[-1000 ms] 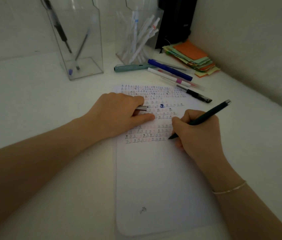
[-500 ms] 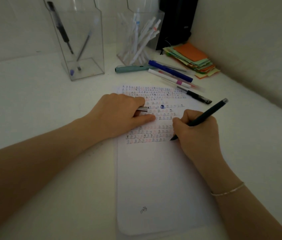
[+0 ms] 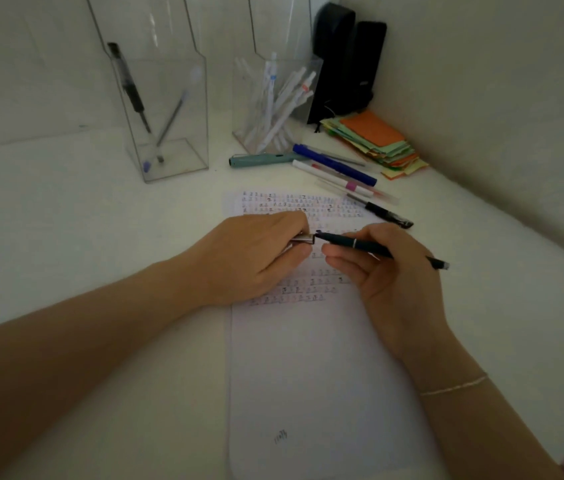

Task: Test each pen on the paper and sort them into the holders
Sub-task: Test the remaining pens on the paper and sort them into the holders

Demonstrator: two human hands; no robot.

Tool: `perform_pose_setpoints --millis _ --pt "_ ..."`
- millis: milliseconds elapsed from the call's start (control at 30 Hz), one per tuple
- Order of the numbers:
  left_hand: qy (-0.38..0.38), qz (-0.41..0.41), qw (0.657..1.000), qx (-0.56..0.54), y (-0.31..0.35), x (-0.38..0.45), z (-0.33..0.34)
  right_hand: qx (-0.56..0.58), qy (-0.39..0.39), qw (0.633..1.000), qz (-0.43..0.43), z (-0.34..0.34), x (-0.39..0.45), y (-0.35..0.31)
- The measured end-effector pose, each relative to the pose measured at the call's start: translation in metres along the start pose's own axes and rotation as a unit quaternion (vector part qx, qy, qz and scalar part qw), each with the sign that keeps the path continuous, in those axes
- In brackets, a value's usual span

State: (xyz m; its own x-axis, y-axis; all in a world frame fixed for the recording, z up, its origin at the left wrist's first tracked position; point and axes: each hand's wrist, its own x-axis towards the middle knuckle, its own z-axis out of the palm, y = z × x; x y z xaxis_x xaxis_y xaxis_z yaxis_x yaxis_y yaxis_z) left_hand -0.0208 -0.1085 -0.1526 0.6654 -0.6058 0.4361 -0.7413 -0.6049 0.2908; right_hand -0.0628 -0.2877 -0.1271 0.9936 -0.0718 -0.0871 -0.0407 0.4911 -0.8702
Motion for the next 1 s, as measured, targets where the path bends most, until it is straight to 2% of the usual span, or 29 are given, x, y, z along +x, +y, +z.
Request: perform_pose_setpoints --millis 167,233,333,400,467,533,600,667,800,900,1000 --pt "-0.009 -0.010 1.000 0.003 -0.001 0.000 0.000 0.017 0.025 0.999 -0.014 -0.004 0.002 0.002" --pt "-0.009 -0.006 1.000 0.006 0.000 -0.001 0.000 -0.011 0.017 1.000 -0.016 -0.004 0.003 0.003" --pt "-0.013 0.012 1.000 0.007 0.001 0.000 0.000 -0.154 -0.014 0.987 -0.051 -0.006 0.004 0.005" --pt "-0.018 0.033 0.999 -0.001 0.001 0.000 -0.001 -0.280 -0.038 0.955 -0.087 -0.007 0.002 0.007" --pt "-0.020 0.045 0.999 -0.015 0.002 -0.001 -0.002 -0.336 -0.057 0.935 -0.099 -0.006 0.001 0.007" --pt "-0.016 0.045 0.998 -0.033 0.002 0.000 -0.003 -0.320 -0.073 0.941 -0.082 -0.005 0.001 0.005" --pt "-0.007 0.041 0.998 -0.056 0.004 0.001 -0.002 -0.231 -0.086 0.968 -0.035 -0.005 0.002 0.003" --pt "-0.009 0.036 0.996 -0.075 0.006 0.003 -0.001 -0.187 -0.088 0.978 -0.022 -0.005 0.004 0.003" --pt "-0.041 -0.004 0.990 -0.135 0.010 0.002 0.001 -0.315 -0.056 0.941 -0.107 0.000 0.001 0.012" --pt "-0.087 -0.018 0.983 -0.164 0.013 0.000 0.002 -0.348 -0.048 0.928 -0.123 0.003 -0.001 0.013" --pt "-0.089 -0.022 0.983 -0.159 0.013 0.000 0.002 -0.353 -0.049 0.926 -0.125 0.004 -0.001 0.015"
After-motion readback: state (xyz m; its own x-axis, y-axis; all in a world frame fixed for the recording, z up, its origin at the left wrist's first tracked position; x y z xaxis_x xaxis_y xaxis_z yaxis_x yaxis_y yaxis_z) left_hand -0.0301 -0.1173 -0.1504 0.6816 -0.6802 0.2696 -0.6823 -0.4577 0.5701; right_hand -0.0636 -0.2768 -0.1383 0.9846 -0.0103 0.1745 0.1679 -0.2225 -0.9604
